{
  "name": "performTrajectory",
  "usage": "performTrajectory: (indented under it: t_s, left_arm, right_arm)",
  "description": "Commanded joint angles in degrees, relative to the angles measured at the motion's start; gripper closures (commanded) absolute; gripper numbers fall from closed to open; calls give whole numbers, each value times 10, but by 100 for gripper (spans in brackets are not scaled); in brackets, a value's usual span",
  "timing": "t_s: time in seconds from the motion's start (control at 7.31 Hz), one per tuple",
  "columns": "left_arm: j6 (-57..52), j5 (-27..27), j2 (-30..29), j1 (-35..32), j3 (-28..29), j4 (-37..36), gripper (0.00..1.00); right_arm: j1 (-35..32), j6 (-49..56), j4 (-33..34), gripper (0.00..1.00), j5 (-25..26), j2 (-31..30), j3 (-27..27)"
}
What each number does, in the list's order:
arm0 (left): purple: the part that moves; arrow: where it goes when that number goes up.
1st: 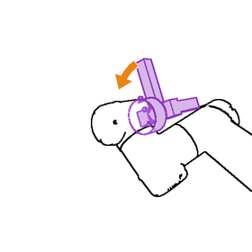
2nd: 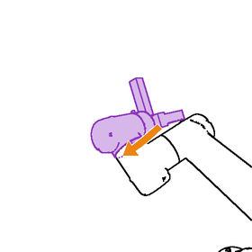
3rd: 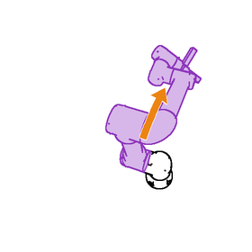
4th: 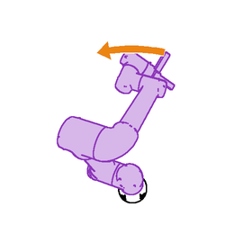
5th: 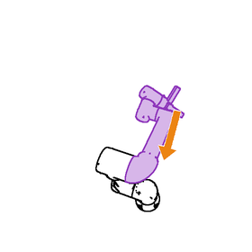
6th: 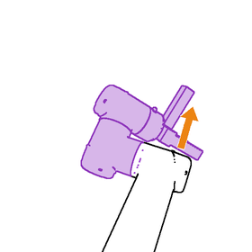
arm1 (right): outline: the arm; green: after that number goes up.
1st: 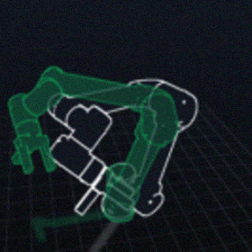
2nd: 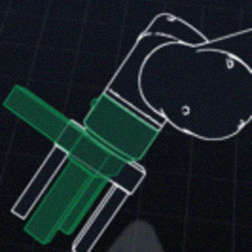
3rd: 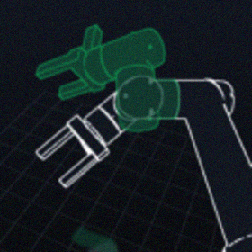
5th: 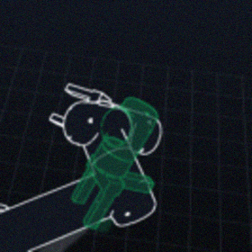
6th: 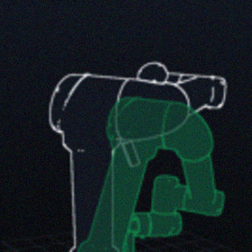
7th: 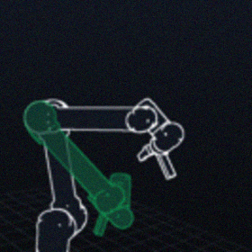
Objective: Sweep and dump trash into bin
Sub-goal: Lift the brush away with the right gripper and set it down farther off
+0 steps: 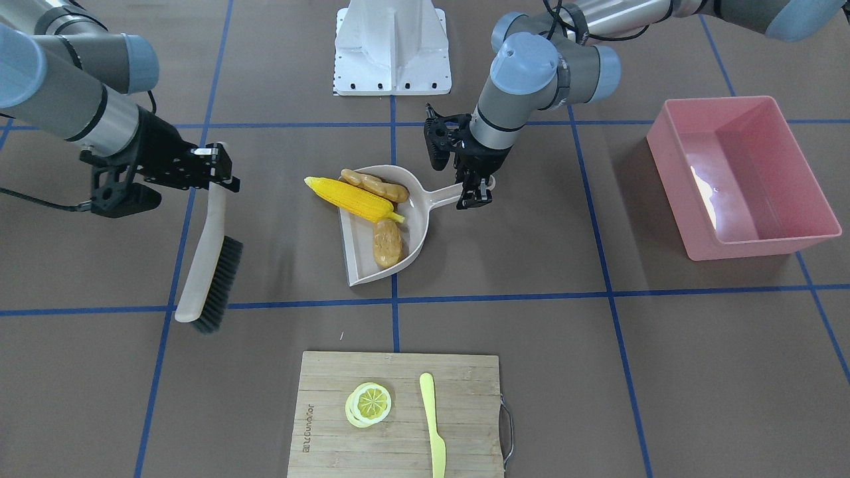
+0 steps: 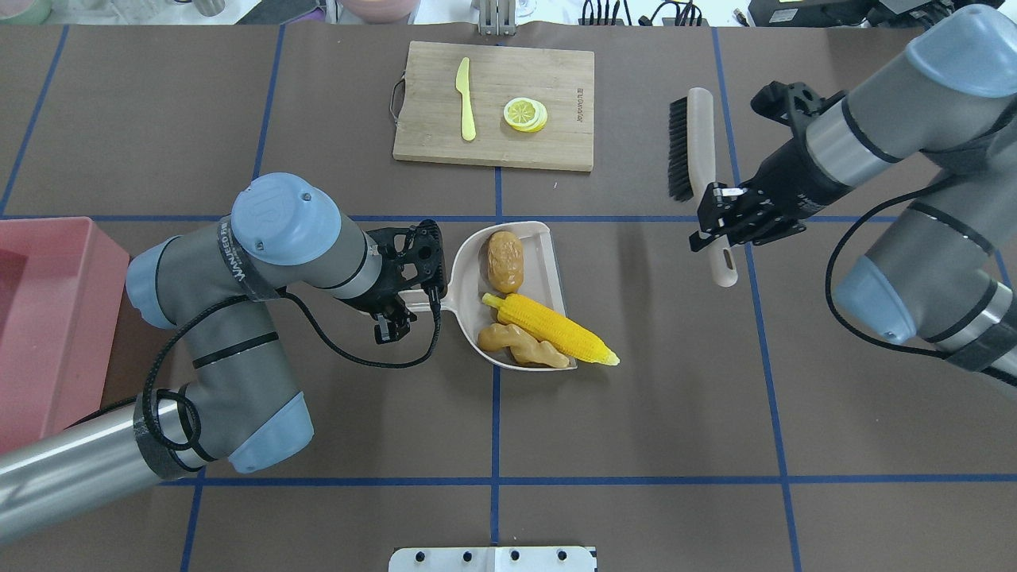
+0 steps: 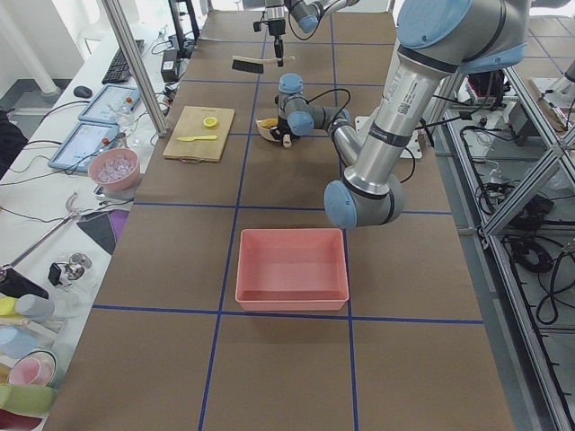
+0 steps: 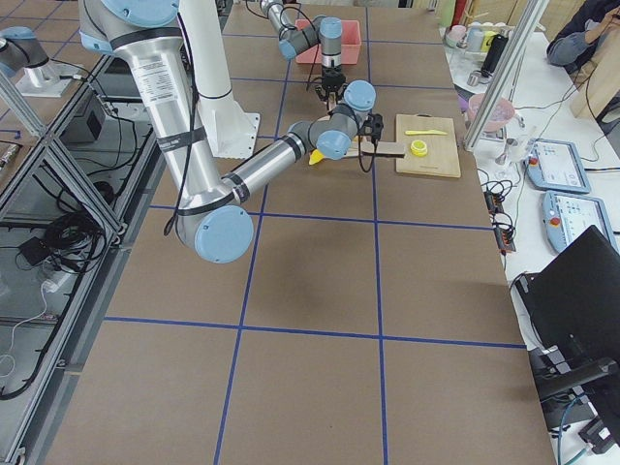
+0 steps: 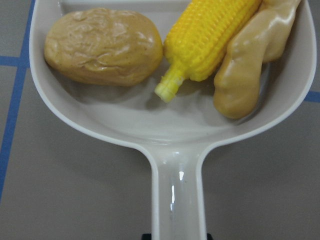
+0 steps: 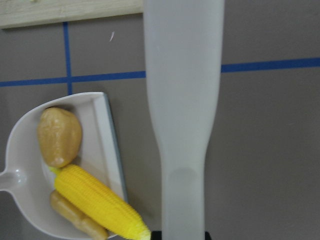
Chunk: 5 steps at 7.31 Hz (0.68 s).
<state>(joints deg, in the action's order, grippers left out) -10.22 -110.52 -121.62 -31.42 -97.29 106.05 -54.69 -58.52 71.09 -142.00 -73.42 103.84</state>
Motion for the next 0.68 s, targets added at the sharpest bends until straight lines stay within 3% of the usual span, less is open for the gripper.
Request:
performTrajectory:
  t_s: [0.0,0.27,0.55]
  left_arm:
    - [34,0,9,0,2,49,100]
    - [51,-1,10,0,1,73,100]
    - [75,-1,12,0,2,113,100]
  right_arm:
    - [-60,160,99,100,5,-25,4]
    - [-76,283,158,100,42,-60,8]
    - [-76,331,157,100,54,-139,9]
